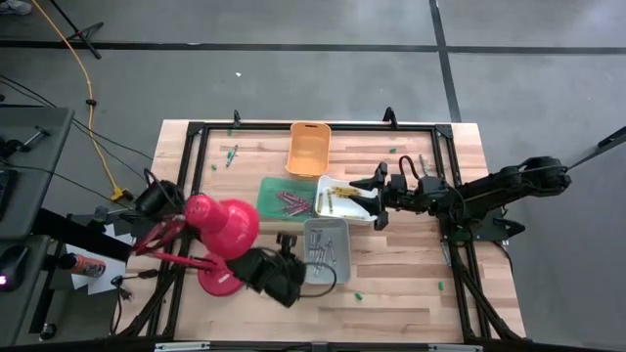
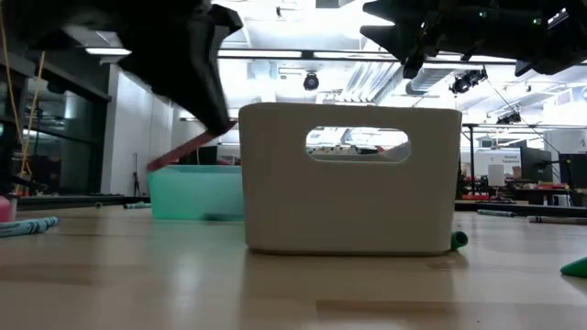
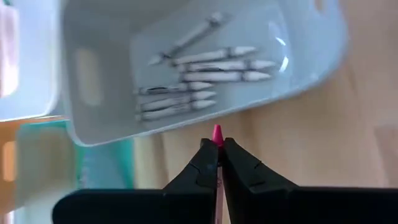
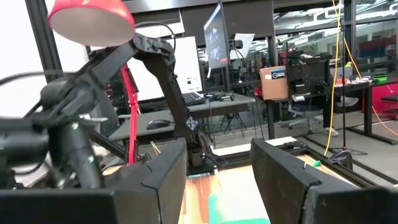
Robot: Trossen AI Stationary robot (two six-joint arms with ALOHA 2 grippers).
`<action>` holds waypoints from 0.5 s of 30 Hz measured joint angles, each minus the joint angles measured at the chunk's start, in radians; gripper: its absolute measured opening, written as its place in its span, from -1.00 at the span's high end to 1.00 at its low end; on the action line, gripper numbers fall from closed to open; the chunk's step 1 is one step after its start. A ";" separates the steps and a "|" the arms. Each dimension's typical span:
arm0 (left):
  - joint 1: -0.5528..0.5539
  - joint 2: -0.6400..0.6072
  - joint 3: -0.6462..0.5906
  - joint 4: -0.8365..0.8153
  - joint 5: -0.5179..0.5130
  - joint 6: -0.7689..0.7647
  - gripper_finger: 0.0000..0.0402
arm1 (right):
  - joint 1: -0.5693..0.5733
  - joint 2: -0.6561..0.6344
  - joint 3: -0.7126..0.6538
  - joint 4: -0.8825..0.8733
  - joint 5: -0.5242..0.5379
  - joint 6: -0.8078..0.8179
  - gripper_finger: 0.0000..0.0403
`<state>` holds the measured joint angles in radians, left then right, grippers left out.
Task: Sort crayons
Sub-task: Put the pink crayon into the blue bin
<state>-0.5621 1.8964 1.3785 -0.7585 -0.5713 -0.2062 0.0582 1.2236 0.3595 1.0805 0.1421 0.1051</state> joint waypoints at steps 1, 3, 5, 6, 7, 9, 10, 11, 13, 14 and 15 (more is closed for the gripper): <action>0.010 -0.015 -0.008 0.006 -0.001 -0.001 1.00 | 0.000 0.000 0.000 -0.003 0.000 0.000 0.14; 0.022 -0.054 -0.031 -0.008 0.001 -0.017 1.00 | 0.000 0.000 0.000 -0.008 0.000 0.000 0.14; 0.031 -0.094 -0.063 -0.004 0.002 -0.031 1.00 | 0.000 0.000 0.000 -0.023 0.000 0.000 0.14; 0.033 -0.117 -0.089 -0.001 0.002 -0.044 1.00 | 0.000 0.000 0.000 -0.027 0.000 0.000 0.14; 0.033 -0.139 -0.115 -0.005 0.000 -0.064 1.00 | 0.000 0.000 0.000 -0.029 0.000 0.000 0.14; 0.036 -0.176 -0.169 0.025 0.000 -0.104 1.00 | 0.000 0.000 0.000 -0.034 0.000 0.000 0.14; 0.037 -0.190 -0.194 0.042 0.000 -0.121 1.00 | 0.000 0.000 0.000 -0.034 0.000 0.000 0.14; 0.037 -0.203 -0.222 0.063 0.000 -0.135 1.00 | 0.000 0.000 0.000 -0.032 0.000 0.000 0.14; 0.033 -0.217 -0.274 0.126 0.002 -0.155 1.00 | 0.000 0.000 0.000 -0.030 0.000 0.000 0.14; 0.032 -0.221 -0.299 0.167 0.002 -0.156 1.00 | 0.000 0.000 0.000 -0.029 0.000 0.000 0.14; 0.029 -0.225 -0.326 0.219 0.008 -0.153 1.00 | 0.000 0.000 0.000 -0.029 0.000 0.000 0.14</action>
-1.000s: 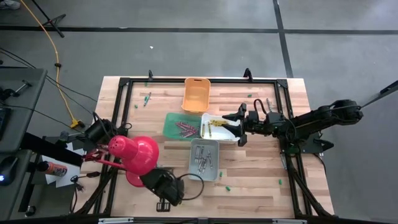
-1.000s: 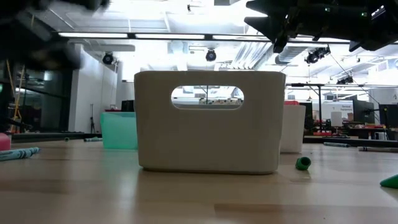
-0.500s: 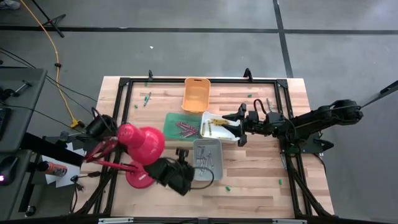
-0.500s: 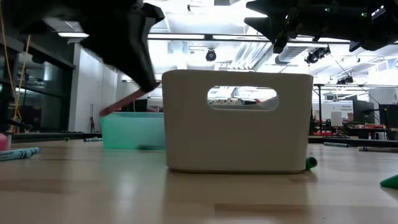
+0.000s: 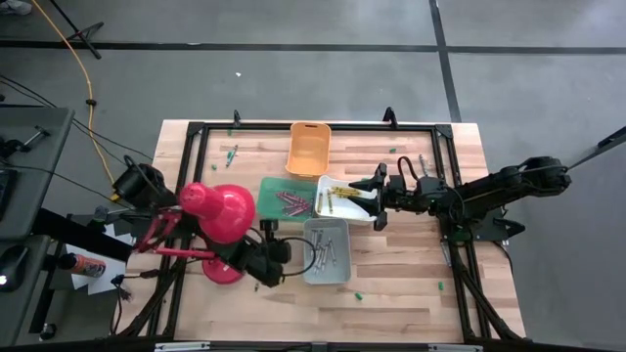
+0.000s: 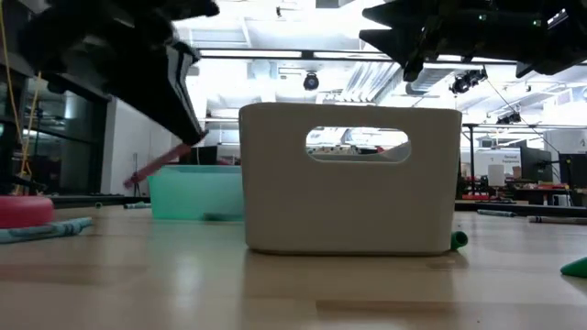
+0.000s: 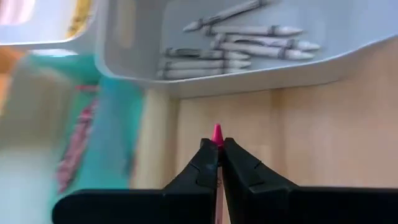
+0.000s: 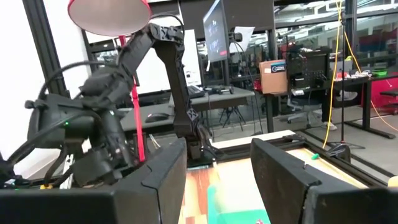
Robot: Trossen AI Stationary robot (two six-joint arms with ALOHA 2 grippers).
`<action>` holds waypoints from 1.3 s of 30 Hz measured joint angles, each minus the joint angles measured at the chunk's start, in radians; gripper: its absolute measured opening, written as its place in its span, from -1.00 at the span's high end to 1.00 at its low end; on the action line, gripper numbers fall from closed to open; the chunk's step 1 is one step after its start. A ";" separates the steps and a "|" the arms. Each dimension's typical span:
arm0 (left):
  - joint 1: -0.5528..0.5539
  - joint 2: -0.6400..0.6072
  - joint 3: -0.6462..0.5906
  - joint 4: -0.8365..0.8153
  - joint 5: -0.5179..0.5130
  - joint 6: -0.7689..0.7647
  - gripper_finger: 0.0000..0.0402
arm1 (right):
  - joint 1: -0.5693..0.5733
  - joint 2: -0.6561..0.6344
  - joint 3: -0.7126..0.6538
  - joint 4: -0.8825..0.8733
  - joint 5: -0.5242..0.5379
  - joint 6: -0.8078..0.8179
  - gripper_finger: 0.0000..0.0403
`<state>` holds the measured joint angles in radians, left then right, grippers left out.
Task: Sort crayons
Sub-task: Put the pink crayon into the blue bin
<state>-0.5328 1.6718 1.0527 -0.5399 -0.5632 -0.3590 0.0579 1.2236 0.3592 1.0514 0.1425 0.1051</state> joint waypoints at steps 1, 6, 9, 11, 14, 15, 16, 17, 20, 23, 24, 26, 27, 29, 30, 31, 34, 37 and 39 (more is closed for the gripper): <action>-0.002 -0.001 -0.024 0.053 0.005 0.006 1.00 | 0.000 0.000 0.000 0.000 0.000 0.000 0.14; 0.003 -0.001 -0.130 0.321 0.036 0.089 1.00 | 0.000 0.000 0.000 0.000 0.000 0.000 0.14; 0.022 -0.007 -0.153 0.375 0.019 0.114 1.00 | 0.000 0.000 0.000 0.000 0.000 0.000 0.14; 0.041 -0.021 -0.157 0.390 0.012 0.143 1.00 | 0.000 0.000 0.000 -0.001 0.000 0.000 0.14; 0.079 -0.046 -0.159 0.384 0.010 0.190 1.00 | 0.000 0.000 0.000 -0.003 0.000 0.000 0.14; 0.095 -0.056 -0.158 0.387 0.010 0.211 1.00 | 0.000 0.000 0.000 -0.007 0.000 0.000 0.14; 0.113 -0.071 -0.159 0.387 0.010 0.232 1.00 | 0.000 0.000 0.000 -0.009 0.000 0.000 0.14; 0.131 -0.087 -0.165 0.401 0.010 0.251 1.00 | 0.000 0.000 0.000 -0.009 0.000 0.000 0.14; 0.200 -0.150 -0.237 0.527 0.050 0.299 1.00 | 0.000 0.000 0.000 -0.011 0.000 0.003 0.14; 0.273 -0.227 -0.328 0.686 0.122 0.342 1.00 | 0.000 0.000 0.000 -0.012 0.000 0.003 0.14; 0.297 -0.257 -0.357 0.741 0.135 0.354 1.00 | 0.000 0.000 0.000 -0.012 0.000 0.002 0.14; 0.347 -0.312 -0.403 0.858 0.183 0.385 1.00 | 0.000 0.000 0.000 -0.014 0.000 0.000 0.14; 0.375 -0.340 -0.426 0.909 0.209 0.401 1.00 | 0.000 0.000 0.000 -0.013 0.000 0.000 0.14; 0.431 -0.387 -0.459 1.011 0.271 0.429 1.00 | -0.001 0.000 0.000 -0.014 0.000 0.000 0.14; 0.459 -0.406 -0.475 1.069 0.303 0.436 1.00 | -0.001 0.000 0.000 -0.013 0.000 0.000 0.14; 0.485 -0.423 -0.493 1.129 0.341 0.439 1.00 | -0.001 0.000 0.000 -0.012 0.000 0.000 0.14; 0.554 -0.431 -0.557 1.332 0.467 0.424 1.00 | -0.001 0.000 0.000 -0.014 0.000 0.000 0.14; 0.588 -0.401 -0.627 1.488 0.530 0.389 1.00 | -0.001 0.000 0.000 -0.021 0.000 0.000 0.14; 0.593 -0.370 -0.675 1.565 0.530 0.363 1.00 | -0.001 0.000 0.000 -0.023 0.000 0.000 0.14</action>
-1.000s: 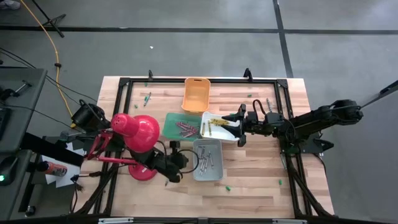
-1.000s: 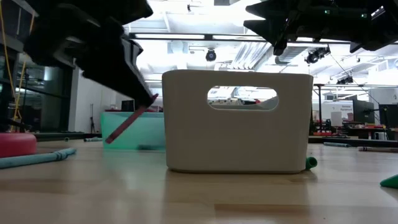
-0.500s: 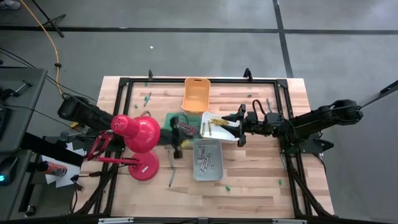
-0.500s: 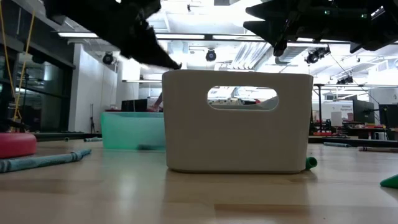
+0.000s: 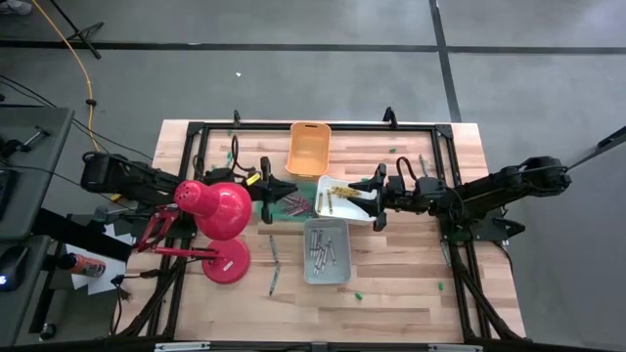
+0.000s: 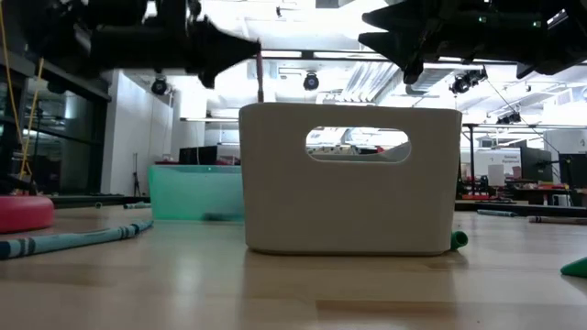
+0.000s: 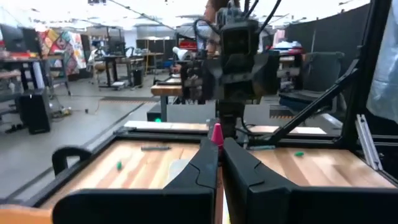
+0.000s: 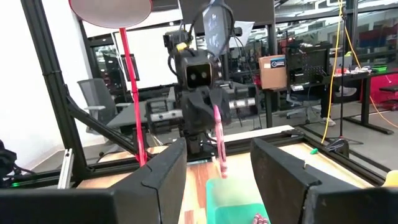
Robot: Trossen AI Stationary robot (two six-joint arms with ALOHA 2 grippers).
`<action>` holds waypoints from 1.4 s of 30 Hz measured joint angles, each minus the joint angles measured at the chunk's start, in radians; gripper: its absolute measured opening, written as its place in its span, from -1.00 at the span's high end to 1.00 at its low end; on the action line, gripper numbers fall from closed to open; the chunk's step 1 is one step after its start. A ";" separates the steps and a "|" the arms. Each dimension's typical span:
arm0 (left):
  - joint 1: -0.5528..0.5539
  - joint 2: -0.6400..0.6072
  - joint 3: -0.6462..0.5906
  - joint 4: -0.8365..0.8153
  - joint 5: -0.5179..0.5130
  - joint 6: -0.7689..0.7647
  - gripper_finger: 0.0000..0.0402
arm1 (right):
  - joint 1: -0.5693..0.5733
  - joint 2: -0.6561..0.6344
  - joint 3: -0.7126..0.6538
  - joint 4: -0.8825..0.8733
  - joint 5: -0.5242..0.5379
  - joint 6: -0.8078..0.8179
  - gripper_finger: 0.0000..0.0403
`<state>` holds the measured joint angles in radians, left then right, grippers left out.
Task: Sort crayons
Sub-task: Put the pink crayon into the blue bin
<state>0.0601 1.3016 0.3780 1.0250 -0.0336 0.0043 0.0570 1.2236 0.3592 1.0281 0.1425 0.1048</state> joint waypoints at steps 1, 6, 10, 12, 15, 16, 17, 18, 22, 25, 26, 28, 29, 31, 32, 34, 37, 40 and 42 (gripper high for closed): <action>0.000 0.018 -0.020 0.038 -0.001 -0.009 1.00 | 0.000 0.000 0.000 -0.001 0.000 -0.001 0.14; -0.009 0.080 -0.073 0.184 -0.001 -0.053 1.00 | 0.000 0.000 0.000 -0.020 0.000 -0.053 0.14; -0.025 0.094 -0.071 0.209 0.003 -0.028 1.00 | 0.000 0.000 0.000 -0.038 0.000 -0.076 0.14; -0.030 0.088 -0.071 0.208 0.006 -0.012 1.00 | 0.000 0.000 0.000 -0.038 0.000 -0.088 0.14; -0.030 0.084 -0.062 0.219 0.006 -0.001 1.00 | 0.000 0.000 0.000 -0.038 0.001 -0.110 0.14; -0.030 0.084 -0.060 0.223 0.007 -0.001 1.00 | 0.000 0.000 0.000 -0.038 0.001 -0.111 0.14; -0.030 0.084 -0.057 0.223 0.010 0.000 1.00 | 0.000 0.000 0.000 -0.044 0.001 -0.111 0.14; -0.030 0.084 -0.054 0.223 0.016 0.005 1.00 | 0.000 0.000 0.000 -0.055 0.001 -0.110 0.14; -0.030 0.084 -0.053 0.231 0.026 0.029 1.00 | 0.000 0.000 0.000 -0.101 0.001 -0.108 0.14; -0.027 0.084 -0.053 0.254 0.027 0.038 1.00 | 0.000 0.000 0.000 -0.125 0.001 -0.105 0.14; -0.027 0.084 -0.053 0.254 0.027 0.038 1.00 | 0.000 0.000 0.000 -0.130 0.001 -0.105 0.14; -0.027 0.084 -0.053 0.252 0.030 0.038 1.00 | 0.000 0.000 0.000 -0.131 0.017 -0.105 0.14; -0.027 0.084 -0.053 0.253 0.039 0.038 1.00 | 0.000 0.000 0.000 -0.130 0.031 -0.105 0.14; -0.027 0.084 -0.053 0.252 0.057 0.040 1.00 | 0.000 0.000 0.000 -0.130 0.076 -0.107 0.14; -0.027 0.084 -0.053 0.252 0.060 0.041 1.00 | 0.000 0.000 0.000 -0.130 0.099 -0.110 0.14; -0.027 0.084 -0.053 0.250 0.060 0.036 1.00 | 0.000 0.000 0.000 -0.131 0.138 -0.113 0.14; -0.027 0.084 -0.053 0.236 0.060 0.041 1.00 | 0.000 0.000 0.000 -0.131 0.154 -0.141 0.14; -0.027 0.084 -0.053 0.231 0.060 0.053 1.00 | 0.000 0.000 0.000 -0.131 0.154 -0.170 0.14; -0.027 0.084 -0.053 0.231 0.060 0.053 1.00 | 0.000 0.000 0.000 -0.130 0.154 -0.199 0.14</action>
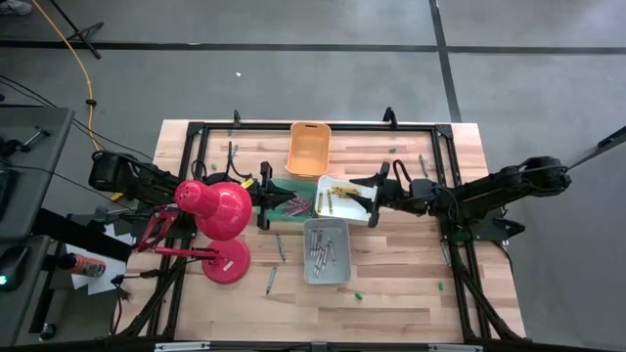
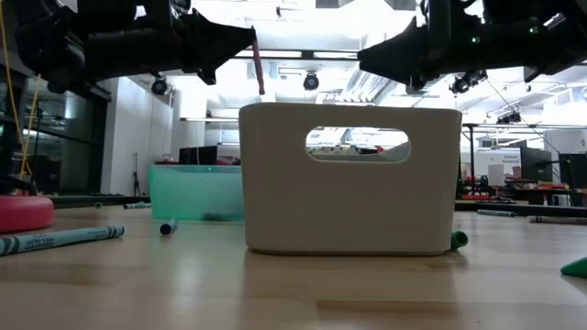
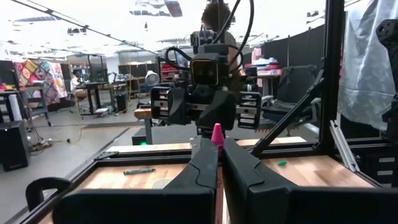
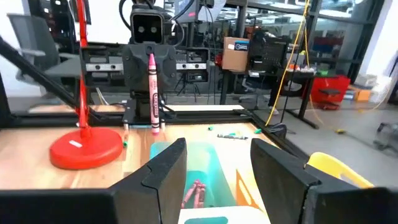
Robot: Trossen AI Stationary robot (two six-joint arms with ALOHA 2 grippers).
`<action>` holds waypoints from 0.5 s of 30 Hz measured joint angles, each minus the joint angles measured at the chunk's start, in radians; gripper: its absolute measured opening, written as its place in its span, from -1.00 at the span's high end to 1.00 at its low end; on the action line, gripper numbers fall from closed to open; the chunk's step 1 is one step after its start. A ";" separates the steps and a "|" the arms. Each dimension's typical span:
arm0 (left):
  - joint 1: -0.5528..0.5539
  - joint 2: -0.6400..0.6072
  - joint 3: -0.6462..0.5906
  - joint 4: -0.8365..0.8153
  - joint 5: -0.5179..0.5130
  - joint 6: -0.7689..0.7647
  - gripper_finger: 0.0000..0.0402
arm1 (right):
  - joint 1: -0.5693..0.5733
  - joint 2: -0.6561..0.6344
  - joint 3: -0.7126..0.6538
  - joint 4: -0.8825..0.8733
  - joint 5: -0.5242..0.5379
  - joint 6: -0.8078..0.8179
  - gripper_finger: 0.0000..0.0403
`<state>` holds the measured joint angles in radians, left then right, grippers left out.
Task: Sort crayons
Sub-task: Put the pink crayon into the blue bin
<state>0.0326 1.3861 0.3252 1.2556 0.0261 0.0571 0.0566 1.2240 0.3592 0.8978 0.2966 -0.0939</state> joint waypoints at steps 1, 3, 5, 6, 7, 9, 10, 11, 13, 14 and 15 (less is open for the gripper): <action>0.000 0.000 0.000 0.000 -0.001 0.002 1.00 | 0.000 0.000 0.000 0.000 0.000 -0.017 0.14; 0.000 0.000 0.000 0.000 -0.001 0.007 1.00 | 0.000 0.000 0.000 0.000 0.000 -0.048 0.14; 0.000 0.000 0.000 0.000 -0.001 0.008 1.00 | 0.000 0.000 0.000 0.000 0.000 -0.061 0.14; 0.000 0.000 0.000 0.000 -0.001 0.009 1.00 | 0.000 0.000 0.000 0.000 0.000 -0.057 0.14; 0.000 0.000 0.000 -0.001 -0.002 0.011 1.00 | 0.000 0.000 0.000 0.000 0.001 -0.041 0.14; 0.000 0.000 0.000 -0.001 -0.002 0.012 1.00 | -0.005 0.000 0.000 0.000 0.001 -0.019 0.14; 0.000 0.000 0.000 -0.001 -0.003 0.012 1.00 | -0.008 0.000 0.000 0.000 0.001 -0.013 0.14; 0.000 0.000 0.000 -0.001 -0.003 0.013 1.00 | -0.012 0.000 0.000 0.000 0.001 -0.006 0.14; 0.000 0.000 0.000 -0.007 -0.004 0.023 1.00 | -0.019 0.000 0.000 0.000 0.002 0.013 0.14; 0.000 0.000 0.000 -0.020 -0.005 0.025 1.00 | -0.022 0.000 0.000 0.000 0.002 0.020 0.14; 0.000 0.000 0.000 -0.042 -0.018 0.029 1.00 | -0.025 0.000 0.000 0.000 0.002 0.031 0.14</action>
<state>0.0326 1.3857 0.3256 1.2137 0.0085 0.0857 0.0317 1.2240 0.3592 0.8982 0.2981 -0.0625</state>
